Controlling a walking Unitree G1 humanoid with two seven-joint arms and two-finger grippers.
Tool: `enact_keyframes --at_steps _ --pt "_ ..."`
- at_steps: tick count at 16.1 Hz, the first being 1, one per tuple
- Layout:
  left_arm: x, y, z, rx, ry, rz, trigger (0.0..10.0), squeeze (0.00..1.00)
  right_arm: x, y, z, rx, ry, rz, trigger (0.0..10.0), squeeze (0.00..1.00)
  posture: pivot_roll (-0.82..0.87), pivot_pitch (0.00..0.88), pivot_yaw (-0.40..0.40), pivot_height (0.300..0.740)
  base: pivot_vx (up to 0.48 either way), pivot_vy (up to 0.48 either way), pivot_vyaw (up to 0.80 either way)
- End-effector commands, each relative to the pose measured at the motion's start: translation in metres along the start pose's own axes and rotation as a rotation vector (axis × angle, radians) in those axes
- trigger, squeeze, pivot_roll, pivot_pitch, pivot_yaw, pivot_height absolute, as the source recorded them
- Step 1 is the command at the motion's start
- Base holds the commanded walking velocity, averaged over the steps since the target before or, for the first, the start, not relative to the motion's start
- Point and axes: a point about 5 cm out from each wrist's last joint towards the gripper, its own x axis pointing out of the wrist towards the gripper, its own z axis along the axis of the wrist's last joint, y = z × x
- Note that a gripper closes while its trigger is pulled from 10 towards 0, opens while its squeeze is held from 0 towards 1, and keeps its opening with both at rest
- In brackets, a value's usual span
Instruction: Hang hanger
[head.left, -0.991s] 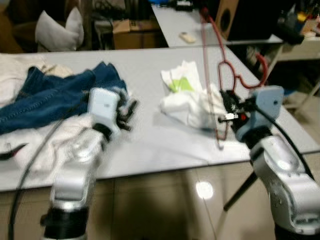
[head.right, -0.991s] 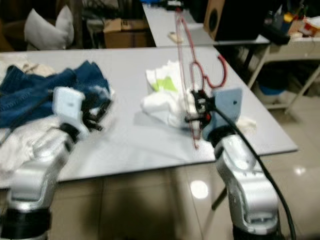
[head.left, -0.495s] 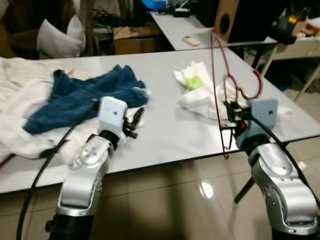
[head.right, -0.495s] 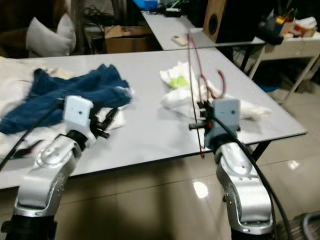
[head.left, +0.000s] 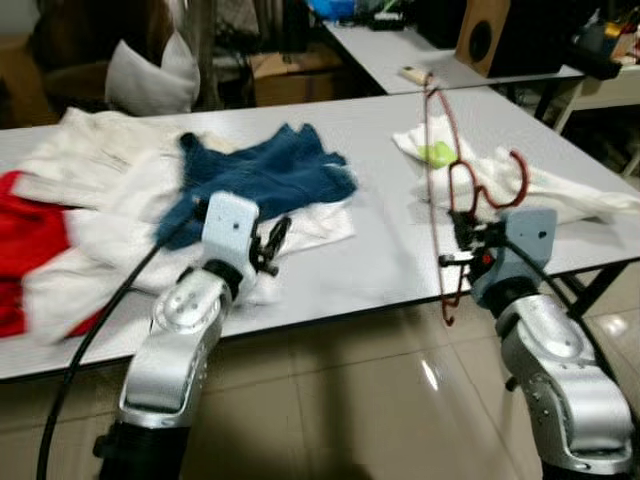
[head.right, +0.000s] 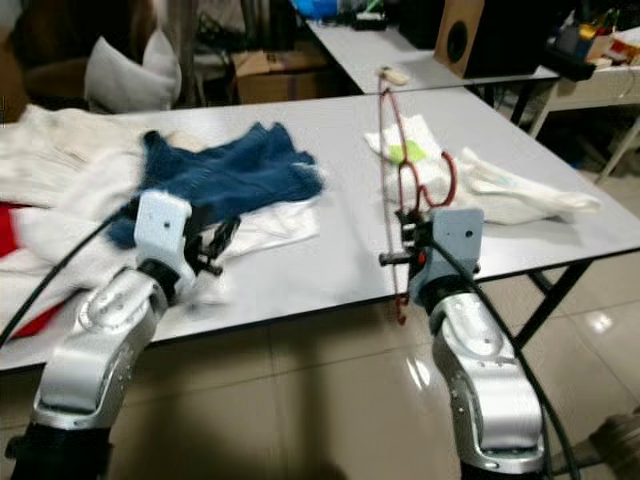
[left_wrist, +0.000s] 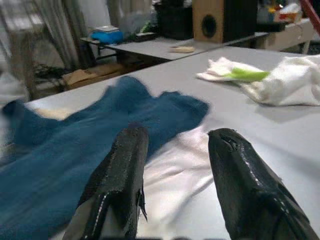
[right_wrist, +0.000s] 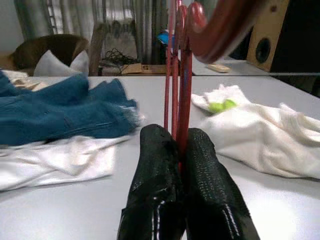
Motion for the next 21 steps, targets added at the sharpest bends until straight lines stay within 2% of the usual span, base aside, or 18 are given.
enact_keyframes --at_steps 1,7,9,13,21 --pt "-0.0028 0.0077 -0.0031 0.009 0.017 0.029 10.0 0.00 0.0016 0.0066 0.0054 -0.005 -0.027 0.032 10.0 0.00 -0.12 0.000 -0.002 0.740 0.000 0.412 0.00" --pt "-0.0043 0.0068 -0.0056 0.009 0.022 0.032 10.0 0.00 0.0016 0.0087 0.0063 -0.018 -0.029 0.052 10.0 0.00 -0.12 0.000 -0.006 0.740 0.000 0.414 0.00" --pt "-0.0038 0.0051 -0.0061 0.020 0.026 0.000 10.0 0.00 0.0019 0.0090 0.0080 -0.033 -0.032 0.059 10.0 0.00 -0.12 0.000 -0.010 0.740 0.000 0.000 0.00" --pt "-0.0045 0.0046 -0.0096 0.029 0.032 0.029 10.0 0.00 0.0023 0.0072 0.0084 -0.046 -0.031 0.057 10.0 0.00 -0.13 0.000 -0.013 0.740 0.000 -0.375 0.00" --pt "-0.0036 0.0077 -0.0113 0.022 0.033 0.054 10.0 0.00 0.0034 0.0072 0.0053 -0.074 -0.019 0.055 10.0 0.00 -0.13 0.000 -0.006 0.740 0.000 0.000 0.00"
